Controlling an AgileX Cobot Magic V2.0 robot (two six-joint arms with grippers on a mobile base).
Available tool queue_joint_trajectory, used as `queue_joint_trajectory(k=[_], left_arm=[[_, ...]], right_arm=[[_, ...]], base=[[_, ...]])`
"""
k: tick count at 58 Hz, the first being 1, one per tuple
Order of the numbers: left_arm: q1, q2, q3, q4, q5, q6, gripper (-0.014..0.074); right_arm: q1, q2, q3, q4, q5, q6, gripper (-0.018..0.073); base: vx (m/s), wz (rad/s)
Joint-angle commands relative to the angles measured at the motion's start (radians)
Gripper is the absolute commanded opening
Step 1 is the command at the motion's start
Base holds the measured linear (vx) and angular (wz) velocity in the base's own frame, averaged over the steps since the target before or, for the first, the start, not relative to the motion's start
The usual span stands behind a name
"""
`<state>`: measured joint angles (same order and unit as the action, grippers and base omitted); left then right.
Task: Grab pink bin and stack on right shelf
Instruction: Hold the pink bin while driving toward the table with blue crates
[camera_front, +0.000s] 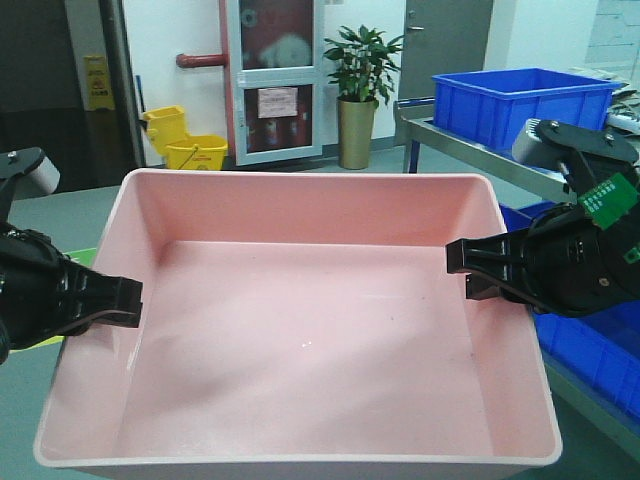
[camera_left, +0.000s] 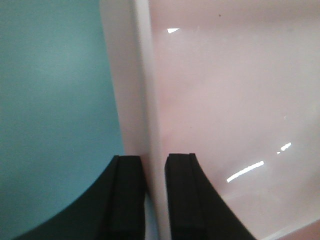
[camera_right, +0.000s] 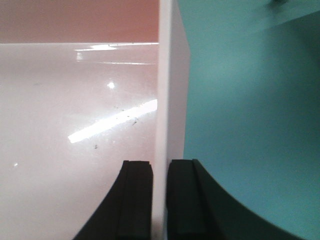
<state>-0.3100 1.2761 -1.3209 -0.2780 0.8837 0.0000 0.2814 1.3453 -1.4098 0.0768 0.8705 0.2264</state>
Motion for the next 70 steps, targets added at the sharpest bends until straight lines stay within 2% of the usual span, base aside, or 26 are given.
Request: queue_joint_trajectory(k=[1, 42, 70], left_arm=[[-0.004, -0.038, -0.031, -0.041, -0.053, 0.016, -0.0001], [-0.004, -0.038, -0.031, -0.041, -0.053, 0.016, -0.0001], [-0.004, -0.038, -0.031, -0.041, -0.053, 0.016, -0.0001]], right_arm=[[-0.003, -0.034, -0.039, 0.009, -0.107, -0.013, -0.0008], [-0.003, -0.034, -0.039, 0.009, -0.105, -0.013, -0.0008], [-0.003, -0.034, -0.039, 0.009, -0.105, -0.013, -0.0008]], base=[[0.39, -0.20], [0.45, -0.12], [0.46, -0.40]])
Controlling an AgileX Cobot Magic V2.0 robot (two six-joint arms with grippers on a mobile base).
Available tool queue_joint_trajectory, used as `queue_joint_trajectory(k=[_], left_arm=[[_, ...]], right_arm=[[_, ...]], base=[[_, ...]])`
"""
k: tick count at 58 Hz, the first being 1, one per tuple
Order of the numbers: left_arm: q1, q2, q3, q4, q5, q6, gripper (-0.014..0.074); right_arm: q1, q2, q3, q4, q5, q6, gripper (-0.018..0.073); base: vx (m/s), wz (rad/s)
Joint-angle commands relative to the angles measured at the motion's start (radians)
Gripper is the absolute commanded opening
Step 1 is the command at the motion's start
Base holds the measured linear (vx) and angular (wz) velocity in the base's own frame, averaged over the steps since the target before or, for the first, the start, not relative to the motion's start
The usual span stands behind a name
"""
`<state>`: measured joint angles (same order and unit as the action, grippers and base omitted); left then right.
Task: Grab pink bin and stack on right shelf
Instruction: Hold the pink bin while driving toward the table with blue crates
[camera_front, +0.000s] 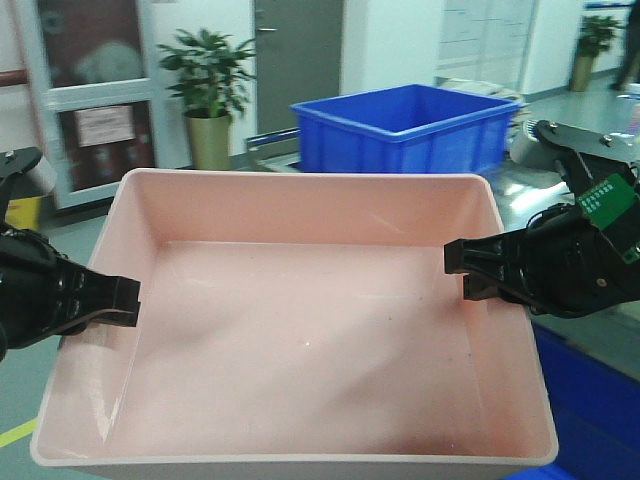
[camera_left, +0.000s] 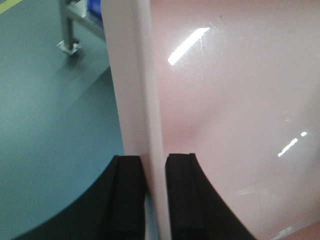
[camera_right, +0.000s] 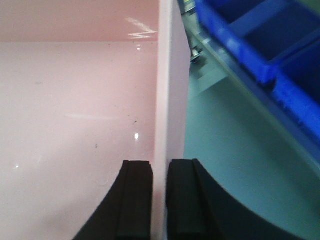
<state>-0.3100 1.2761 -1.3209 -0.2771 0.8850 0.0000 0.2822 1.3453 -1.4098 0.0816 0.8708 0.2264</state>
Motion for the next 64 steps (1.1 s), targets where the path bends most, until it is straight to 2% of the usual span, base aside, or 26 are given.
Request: queue_joint_trajectory(k=[1, 64], left_arm=[[-0.004, -0.038, -0.031, -0.042, -0.054, 0.016, -0.0001], [-0.004, -0.038, -0.031, -0.041, -0.054, 0.016, -0.0001]], right_arm=[[-0.004, -0.034, -0.039, 0.005, -0.105, -0.013, -0.0008], [-0.004, -0.034, -0.039, 0.005, -0.105, -0.013, -0.0008]], base=[[0.46, -0.55], [0.41, -0.63]])
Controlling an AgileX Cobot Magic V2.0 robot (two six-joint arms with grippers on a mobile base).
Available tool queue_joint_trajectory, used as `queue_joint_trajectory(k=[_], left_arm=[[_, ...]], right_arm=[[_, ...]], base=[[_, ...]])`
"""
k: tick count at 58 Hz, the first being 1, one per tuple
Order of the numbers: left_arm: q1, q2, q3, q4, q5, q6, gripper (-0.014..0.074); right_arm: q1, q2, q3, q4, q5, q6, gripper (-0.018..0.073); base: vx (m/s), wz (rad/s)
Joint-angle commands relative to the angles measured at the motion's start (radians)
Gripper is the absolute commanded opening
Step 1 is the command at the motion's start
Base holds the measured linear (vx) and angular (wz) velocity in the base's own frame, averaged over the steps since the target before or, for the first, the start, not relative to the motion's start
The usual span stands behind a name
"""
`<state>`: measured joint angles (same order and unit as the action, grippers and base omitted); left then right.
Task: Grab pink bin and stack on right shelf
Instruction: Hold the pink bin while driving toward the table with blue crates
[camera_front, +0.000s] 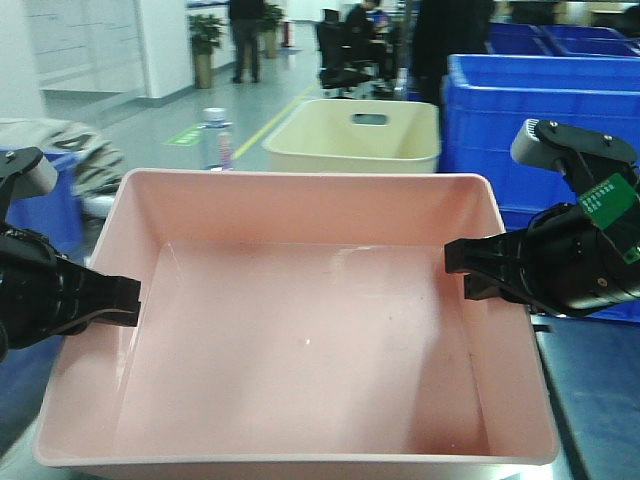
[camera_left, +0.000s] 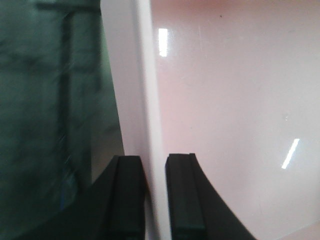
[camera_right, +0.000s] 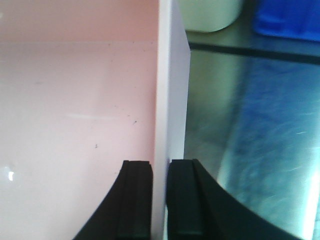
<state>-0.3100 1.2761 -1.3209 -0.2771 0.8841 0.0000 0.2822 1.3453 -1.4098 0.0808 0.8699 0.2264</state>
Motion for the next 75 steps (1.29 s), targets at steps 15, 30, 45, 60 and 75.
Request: queue_joint_trajectory(k=[15, 30, 45, 60, 75], left_arm=[[-0.004, -0.037, -0.031, -0.041, -0.054, 0.016, -0.0001], [-0.004, -0.037, -0.031, -0.041, -0.054, 0.016, -0.0001], [-0.004, -0.037, -0.031, -0.041, -0.054, 0.016, -0.0001], [-0.004, -0.037, -0.031, -0.041, -0.054, 0.016, -0.0001], [-0.004, -0.037, -0.031, -0.041, -0.054, 0.016, -0.0001]], right_arm=[[-0.004, -0.034, -0.039, 0.005, -0.104, -0.013, -0.0008], [-0.004, -0.034, -0.039, 0.005, -0.104, -0.013, -0.0008], [-0.004, -0.034, -0.039, 0.005, -0.104, -0.013, -0.0008], [-0.004, -0.034, -0.039, 0.005, -0.104, -0.013, -0.0008], [-0.004, -0.034, -0.039, 0.006, -0.104, -0.013, -0.0008]], base=[[0.28, -0.51], [0.15, -0.23], [0.04, -0.07], [0.00, 0.00], [0.00, 0.00]])
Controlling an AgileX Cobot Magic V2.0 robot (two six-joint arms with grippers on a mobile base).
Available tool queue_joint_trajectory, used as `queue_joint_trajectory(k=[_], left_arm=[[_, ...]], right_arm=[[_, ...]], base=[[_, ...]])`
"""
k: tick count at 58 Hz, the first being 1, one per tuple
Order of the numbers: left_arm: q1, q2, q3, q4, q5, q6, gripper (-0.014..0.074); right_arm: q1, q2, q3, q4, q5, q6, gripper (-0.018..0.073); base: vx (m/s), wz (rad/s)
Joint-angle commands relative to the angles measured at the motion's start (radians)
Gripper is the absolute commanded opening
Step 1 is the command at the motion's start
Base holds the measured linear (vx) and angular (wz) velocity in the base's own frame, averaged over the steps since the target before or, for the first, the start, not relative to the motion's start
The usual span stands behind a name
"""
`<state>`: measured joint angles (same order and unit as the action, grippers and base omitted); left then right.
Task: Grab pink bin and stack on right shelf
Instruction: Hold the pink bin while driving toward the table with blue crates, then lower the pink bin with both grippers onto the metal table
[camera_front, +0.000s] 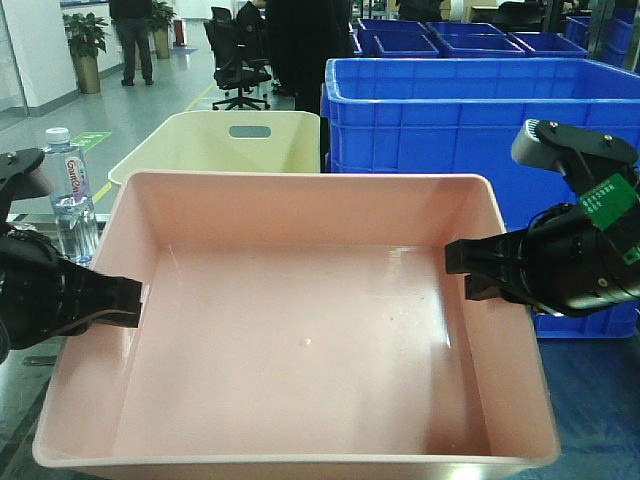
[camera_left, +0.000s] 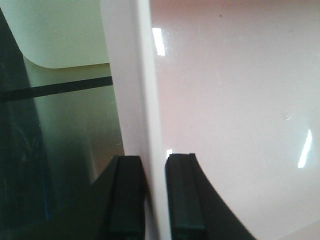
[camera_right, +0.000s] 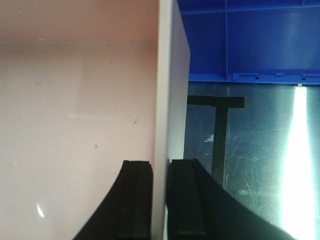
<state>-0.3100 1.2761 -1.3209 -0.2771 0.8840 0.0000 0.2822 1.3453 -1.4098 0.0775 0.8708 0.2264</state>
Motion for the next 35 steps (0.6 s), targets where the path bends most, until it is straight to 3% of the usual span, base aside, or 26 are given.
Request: queue_joint_trajectory(k=[1, 26, 35], left_arm=[[-0.004, -0.037, -0.031, -0.041, -0.055, 0.016, -0.0001], [-0.004, -0.031, -0.031, -0.041, -0.047, 0.017, -0.0001], [-0.004, 0.009, -0.027, 0.012, 0.040, -0.014, -0.0001]], right_arm=[[-0.004, -0.034, -0.039, 0.009, -0.105, -0.013, -0.0008], [-0.004, -0.025, -0.034, 0.038, -0.093, -0.013, -0.0008], [0.008, -0.020, 0.102, 0.092, -0.142, -0.013, -0.0008]], base=[[0.00, 0.00], [0.00, 0.00], [0.00, 0.00]])
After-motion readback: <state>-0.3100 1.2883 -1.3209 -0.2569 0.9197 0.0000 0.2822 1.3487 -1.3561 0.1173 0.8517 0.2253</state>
